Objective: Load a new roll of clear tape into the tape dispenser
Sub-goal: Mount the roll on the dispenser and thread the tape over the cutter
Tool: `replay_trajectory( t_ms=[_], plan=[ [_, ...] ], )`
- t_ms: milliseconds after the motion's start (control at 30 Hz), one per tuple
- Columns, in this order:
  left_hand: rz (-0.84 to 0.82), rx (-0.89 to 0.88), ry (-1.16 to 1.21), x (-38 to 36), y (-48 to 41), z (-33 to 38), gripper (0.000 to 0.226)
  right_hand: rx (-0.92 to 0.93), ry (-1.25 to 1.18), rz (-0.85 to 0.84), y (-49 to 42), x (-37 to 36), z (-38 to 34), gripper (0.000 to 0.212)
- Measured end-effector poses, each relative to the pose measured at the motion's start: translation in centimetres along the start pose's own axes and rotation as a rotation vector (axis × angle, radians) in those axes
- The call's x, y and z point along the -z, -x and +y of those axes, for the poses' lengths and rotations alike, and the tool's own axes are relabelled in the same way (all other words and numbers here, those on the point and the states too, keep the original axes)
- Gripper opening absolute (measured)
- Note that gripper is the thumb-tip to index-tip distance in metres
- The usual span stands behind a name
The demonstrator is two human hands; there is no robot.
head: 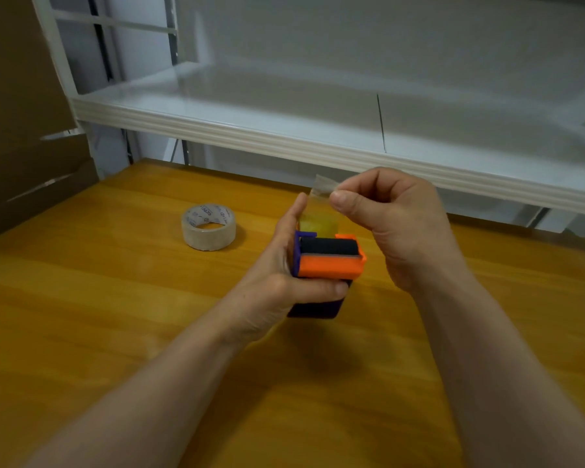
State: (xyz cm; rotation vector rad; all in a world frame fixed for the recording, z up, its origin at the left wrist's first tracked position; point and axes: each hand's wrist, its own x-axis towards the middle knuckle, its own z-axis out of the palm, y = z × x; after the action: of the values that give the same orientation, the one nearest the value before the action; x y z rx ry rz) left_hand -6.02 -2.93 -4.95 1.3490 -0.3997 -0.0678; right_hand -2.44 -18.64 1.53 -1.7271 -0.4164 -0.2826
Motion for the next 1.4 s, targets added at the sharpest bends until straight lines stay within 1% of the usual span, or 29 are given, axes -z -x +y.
replay_trajectory(
  t_ms=[133,233,467,667,800,867,1033,1100,1167,1233,1300,1400],
  plan=[
    [-0.014,-0.016,-0.069,0.3,-0.2,-0.3,0.118,0.047,0.218,-0.143,-0.6,0.6,-1.0,0.010],
    [-0.027,-0.012,-0.102,0.3,-0.1,-0.4,0.117,0.047,0.326,-0.168,-0.7,1.4,-1.8,0.010],
    [0.000,-0.027,-0.105,0.2,0.0,-0.2,0.115,0.062,0.335,-0.191,-0.1,1.5,-3.1,0.011],
    [-0.015,-0.025,-0.142,-0.3,0.2,-0.1,0.122,0.026,0.214,-0.046,-0.3,1.5,-2.5,0.011],
    [0.070,-0.055,-0.195,0.1,0.0,0.2,0.118,0.076,0.303,-0.068,0.1,0.7,-2.9,0.011],
    [0.100,-0.059,-0.154,0.5,0.0,0.3,0.116,0.089,0.340,-0.101,0.3,0.3,-3.2,0.010],
    [0.026,-0.049,-0.141,0.4,0.2,-0.1,0.115,0.073,0.218,-0.047,-0.1,1.1,-2.9,0.012],
    [0.008,-0.035,-0.083,0.4,0.1,-0.1,0.113,0.078,0.200,-0.065,-0.1,1.4,-3.0,0.012],
    [0.010,-0.040,0.013,0.6,0.0,0.0,0.106,0.090,0.204,-0.095,0.1,1.3,-3.1,0.012],
    [0.025,-0.039,0.046,0.8,-0.1,-0.1,0.103,0.107,0.237,-0.114,0.2,1.2,-3.4,0.011],
    [0.028,-0.040,0.014,0.7,-0.1,-0.1,0.106,0.112,0.276,-0.119,0.3,1.4,-3.5,0.010],
    [0.017,-0.070,-0.122,0.3,0.0,0.0,0.115,0.094,0.290,-0.093,0.1,1.9,-3.6,0.010]
  ],
)
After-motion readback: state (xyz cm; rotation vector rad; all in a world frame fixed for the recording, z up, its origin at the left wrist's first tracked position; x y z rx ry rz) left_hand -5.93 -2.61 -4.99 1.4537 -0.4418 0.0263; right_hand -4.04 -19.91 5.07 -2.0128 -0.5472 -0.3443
